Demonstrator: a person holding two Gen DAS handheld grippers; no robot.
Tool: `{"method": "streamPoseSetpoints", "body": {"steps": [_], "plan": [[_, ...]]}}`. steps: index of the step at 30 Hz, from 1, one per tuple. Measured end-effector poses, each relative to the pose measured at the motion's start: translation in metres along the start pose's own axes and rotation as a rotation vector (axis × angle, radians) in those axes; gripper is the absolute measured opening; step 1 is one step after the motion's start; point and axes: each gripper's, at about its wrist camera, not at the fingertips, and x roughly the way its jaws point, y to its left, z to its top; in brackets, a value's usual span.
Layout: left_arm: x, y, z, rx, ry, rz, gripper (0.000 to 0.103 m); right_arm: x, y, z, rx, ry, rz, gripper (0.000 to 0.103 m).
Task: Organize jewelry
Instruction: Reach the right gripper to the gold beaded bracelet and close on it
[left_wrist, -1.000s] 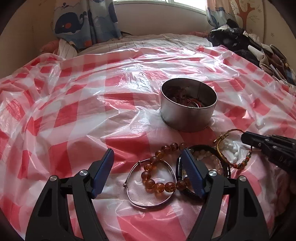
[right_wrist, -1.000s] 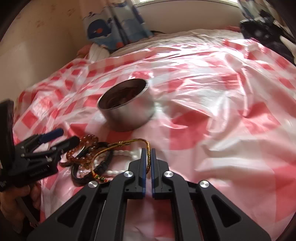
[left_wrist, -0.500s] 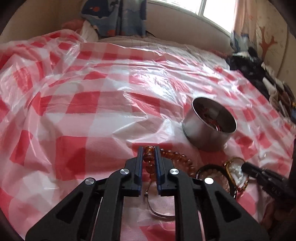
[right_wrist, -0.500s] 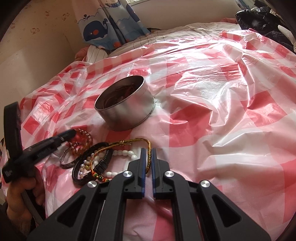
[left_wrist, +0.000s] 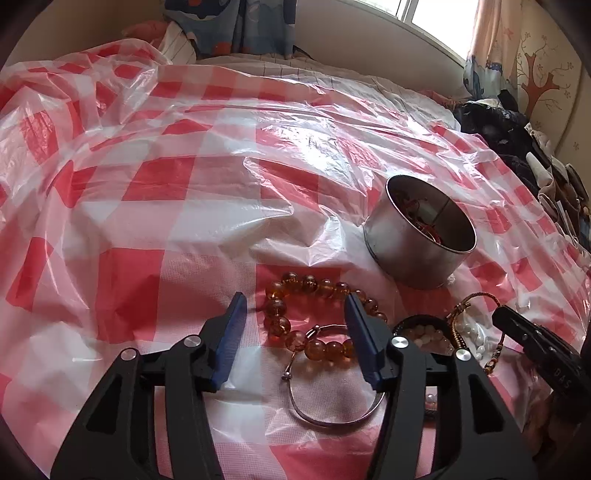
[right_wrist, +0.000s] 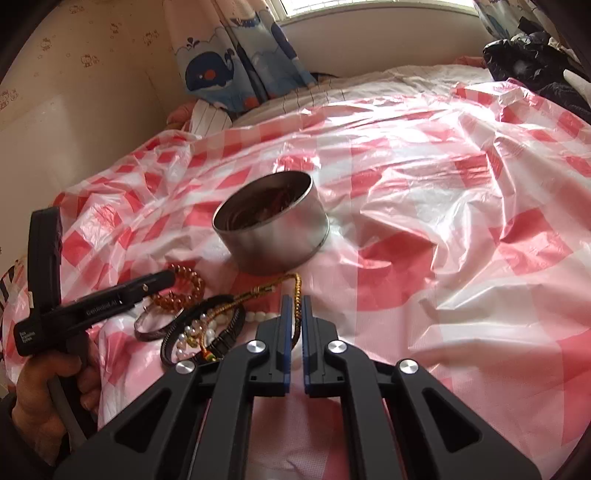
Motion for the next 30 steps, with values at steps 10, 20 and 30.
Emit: {"method": "streamPoseSetpoints", "body": {"steps": [10,20,30], "plan": [[0.003,-0.005,-0.001,0.027,0.004,0.036,0.061,0.016,0.0,0.0,-0.007,0.063,-0.054,0.043],[0.005,-0.008,-0.002,0.042,0.007,0.032,0.02,0.013,0.003,-0.003,-0.02,0.049,-0.042,0.009],[0.007,-0.012,-0.002,0.062,0.009,0.063,0.048,0.014,0.003,-0.002,-0.019,0.059,-0.05,0.027]]}}
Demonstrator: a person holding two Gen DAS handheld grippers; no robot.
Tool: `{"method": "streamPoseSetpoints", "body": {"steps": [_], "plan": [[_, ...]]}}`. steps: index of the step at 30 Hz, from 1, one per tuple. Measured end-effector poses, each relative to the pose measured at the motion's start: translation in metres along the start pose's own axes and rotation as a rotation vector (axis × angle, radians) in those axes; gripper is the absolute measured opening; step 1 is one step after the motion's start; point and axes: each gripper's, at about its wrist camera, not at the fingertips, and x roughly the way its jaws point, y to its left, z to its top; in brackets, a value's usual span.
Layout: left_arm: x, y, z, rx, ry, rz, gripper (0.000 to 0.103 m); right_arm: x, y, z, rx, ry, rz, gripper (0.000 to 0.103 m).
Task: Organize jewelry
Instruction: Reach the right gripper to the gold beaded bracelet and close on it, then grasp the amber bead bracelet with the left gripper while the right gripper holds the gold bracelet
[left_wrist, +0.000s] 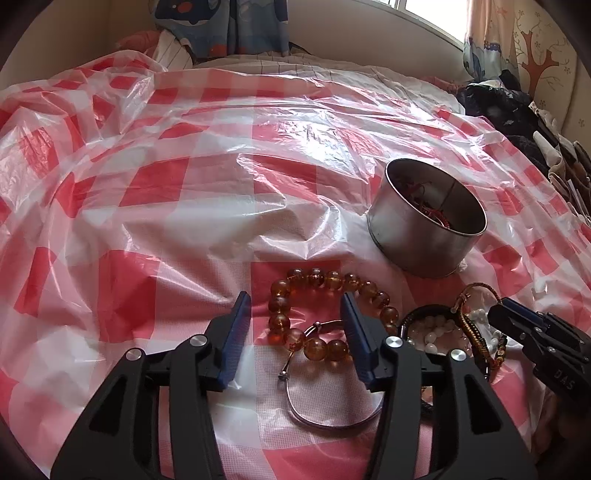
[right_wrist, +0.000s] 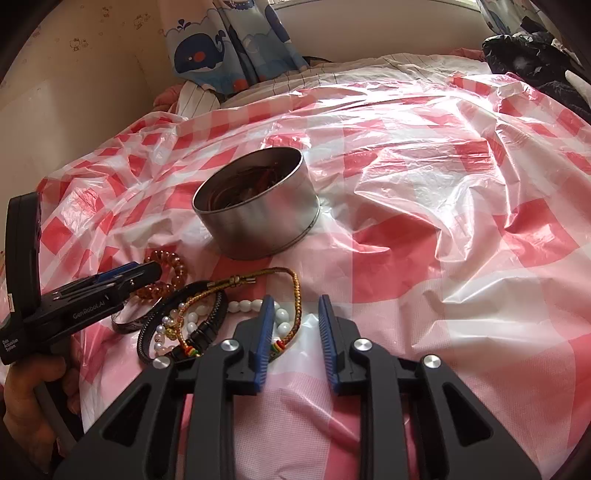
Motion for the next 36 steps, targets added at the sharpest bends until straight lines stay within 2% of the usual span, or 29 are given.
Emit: {"method": "streamPoseSetpoints", "body": {"steps": [18,20,21,22,24,30,36], "plan": [[0.001,-0.002,0.0,0.014,0.002,0.009,0.051,0.0,-0.003,0.001,0.006,0.002,0.001,0.027],[0.0,-0.001,0.0,0.008,-0.004,0.009,0.042,0.001,-0.002,0.001,0.006,0.003,0.015,0.019],[0.0,0.0,0.0,0.004,-0.006,0.002,0.026,0.0,-0.002,0.001,0.004,0.0,0.018,0.015],[-0.001,0.001,0.0,-0.001,-0.008,-0.007,0.018,0.0,-0.001,0.0,0.002,-0.006,0.019,0.011],[-0.002,0.001,0.0,-0.002,-0.017,-0.024,0.011,-0.001,-0.001,0.0,0.002,-0.013,0.018,0.007],[-0.018,0.001,0.002,-0.011,-0.087,-0.062,0.011,-0.008,-0.005,-0.001,0.027,-0.057,0.028,0.004],[-0.015,0.002,0.002,-0.018,-0.075,-0.057,0.011,-0.011,-0.007,0.0,0.04,-0.068,0.027,0.004]]}}
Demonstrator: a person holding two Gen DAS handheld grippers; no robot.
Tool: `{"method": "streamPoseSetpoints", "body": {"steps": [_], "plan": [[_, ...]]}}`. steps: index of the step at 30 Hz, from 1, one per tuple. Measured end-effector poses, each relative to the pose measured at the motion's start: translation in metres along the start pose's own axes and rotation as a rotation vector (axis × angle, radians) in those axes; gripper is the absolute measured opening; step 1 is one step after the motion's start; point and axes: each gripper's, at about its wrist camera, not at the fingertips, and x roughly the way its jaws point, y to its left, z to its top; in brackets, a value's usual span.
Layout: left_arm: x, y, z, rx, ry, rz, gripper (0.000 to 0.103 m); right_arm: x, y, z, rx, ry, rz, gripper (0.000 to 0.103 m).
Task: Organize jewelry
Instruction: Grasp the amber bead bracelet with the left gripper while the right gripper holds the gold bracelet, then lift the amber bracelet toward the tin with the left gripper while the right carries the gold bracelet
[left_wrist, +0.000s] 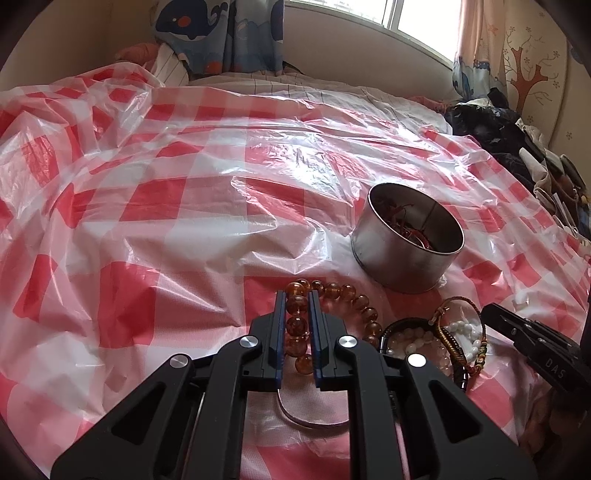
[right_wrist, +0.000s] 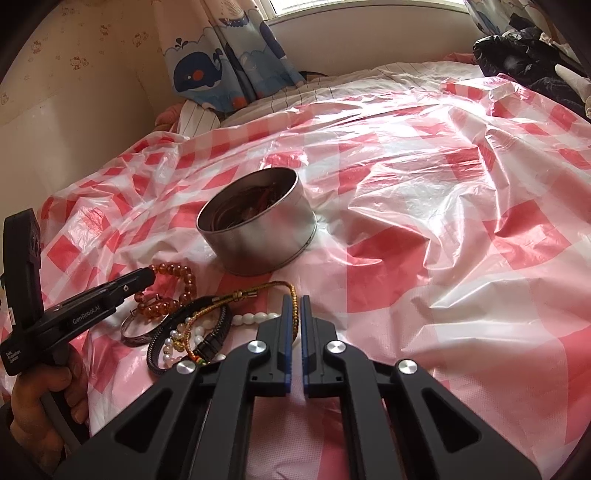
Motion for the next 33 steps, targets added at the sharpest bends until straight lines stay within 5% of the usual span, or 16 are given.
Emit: {"method": "streamPoseSetpoints", "body": {"steps": [3,6,9,11,12,13,16,33], "plan": [[0.002,0.002,-0.001,-0.009,0.011,0.007,0.011,0.004,0.0,0.0,0.002,0.026,-0.005,0.005],[0.005,0.004,-0.001,-0.017,0.022,0.008,0.011,0.008,0.001,0.001,-0.002,0.043,-0.027,0.041],[0.007,0.004,-0.002,-0.017,0.032,0.012,0.011,0.011,0.003,0.001,-0.014,0.056,-0.04,0.043],[0.008,0.004,-0.002,-0.017,0.035,0.013,0.011,0.014,0.003,0.001,-0.018,0.065,-0.044,0.043],[0.008,0.003,-0.002,-0.015,0.036,0.013,0.011,0.014,0.003,0.001,-0.019,0.065,-0.042,0.036],[0.008,0.003,-0.002,-0.013,0.035,0.013,0.011,0.014,0.003,0.001,-0.018,0.064,-0.034,0.015],[0.009,0.001,-0.002,-0.006,0.036,0.014,0.011,0.011,0.003,0.0,-0.019,0.054,-0.01,0.004],[0.009,0.001,-0.003,-0.005,0.037,0.015,0.011,-0.003,-0.001,0.001,0.018,-0.024,0.034,0.004]]}}
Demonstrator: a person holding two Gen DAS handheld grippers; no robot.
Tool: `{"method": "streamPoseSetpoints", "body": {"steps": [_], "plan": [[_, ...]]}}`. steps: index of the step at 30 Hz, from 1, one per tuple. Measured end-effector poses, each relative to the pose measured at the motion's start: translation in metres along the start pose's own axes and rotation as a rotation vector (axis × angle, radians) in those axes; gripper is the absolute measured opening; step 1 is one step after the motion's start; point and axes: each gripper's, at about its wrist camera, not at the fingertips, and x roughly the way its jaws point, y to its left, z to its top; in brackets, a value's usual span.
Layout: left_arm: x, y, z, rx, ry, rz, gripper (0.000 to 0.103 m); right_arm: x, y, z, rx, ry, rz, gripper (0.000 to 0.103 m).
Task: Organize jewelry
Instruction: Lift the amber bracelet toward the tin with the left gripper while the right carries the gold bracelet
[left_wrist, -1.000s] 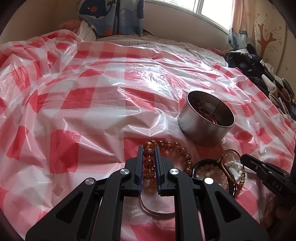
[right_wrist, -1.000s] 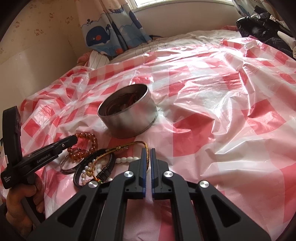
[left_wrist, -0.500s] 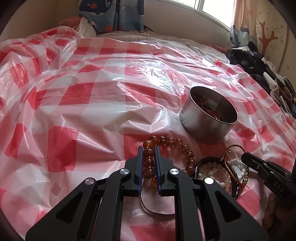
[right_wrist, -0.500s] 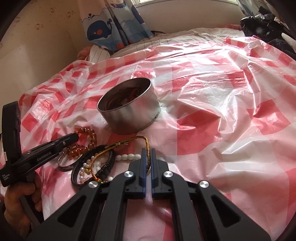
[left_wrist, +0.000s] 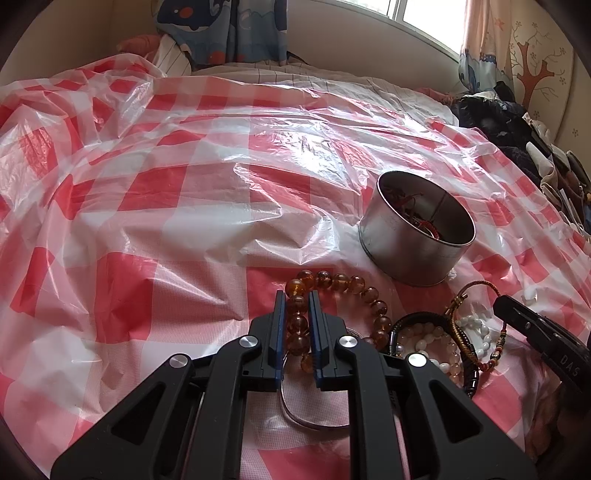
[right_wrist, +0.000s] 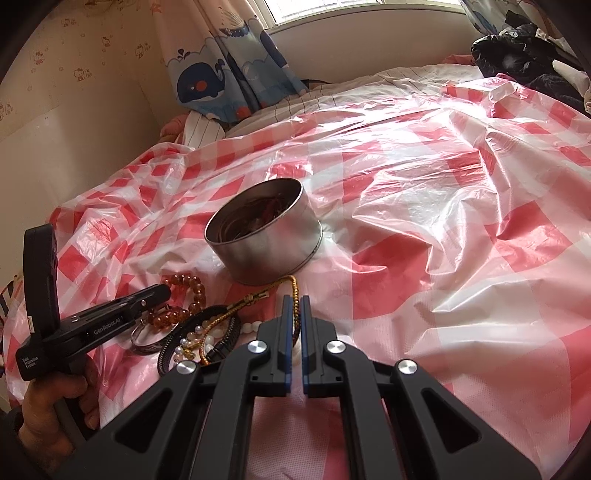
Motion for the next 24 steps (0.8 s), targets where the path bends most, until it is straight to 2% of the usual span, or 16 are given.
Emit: {"method": "streamPoseSetpoints", "body": {"steps": [24], "plan": [[-0.0058,-0.0035,0.0019,0.02,-0.022,0.002,0.011,-0.0057,-0.0003,0.001,0.006,-0.028,0.006,0.004]]}}
